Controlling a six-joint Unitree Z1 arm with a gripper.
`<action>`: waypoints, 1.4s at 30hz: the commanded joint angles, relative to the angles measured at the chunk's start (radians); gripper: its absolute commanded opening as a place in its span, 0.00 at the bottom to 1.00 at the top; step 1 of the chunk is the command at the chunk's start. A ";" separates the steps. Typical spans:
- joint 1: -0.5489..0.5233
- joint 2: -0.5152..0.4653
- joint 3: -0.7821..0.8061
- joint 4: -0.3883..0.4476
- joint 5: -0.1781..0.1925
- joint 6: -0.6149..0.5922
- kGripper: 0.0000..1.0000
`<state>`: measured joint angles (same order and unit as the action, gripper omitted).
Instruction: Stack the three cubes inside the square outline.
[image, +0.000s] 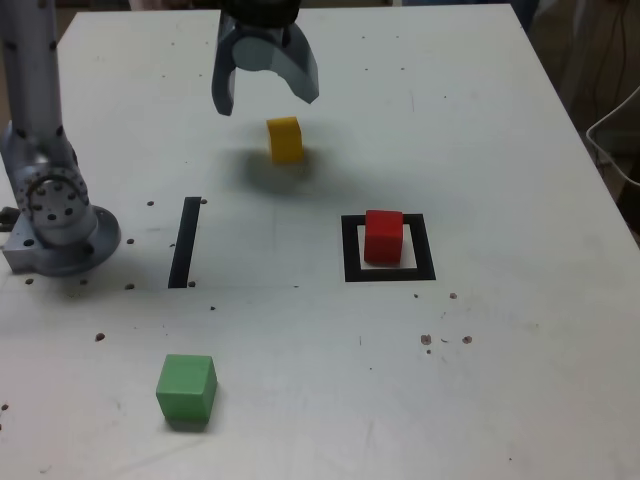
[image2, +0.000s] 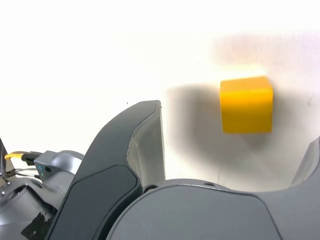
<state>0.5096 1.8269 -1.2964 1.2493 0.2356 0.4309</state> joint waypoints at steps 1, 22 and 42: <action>0.019 0.037 -0.004 -0.017 0.001 0.016 0.99; 0.052 0.174 0.007 -0.112 -0.072 0.066 0.69; 0.037 0.174 -0.007 -0.126 -0.078 0.082 0.30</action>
<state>0.5505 2.0007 -1.2999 1.1263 0.1583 0.5085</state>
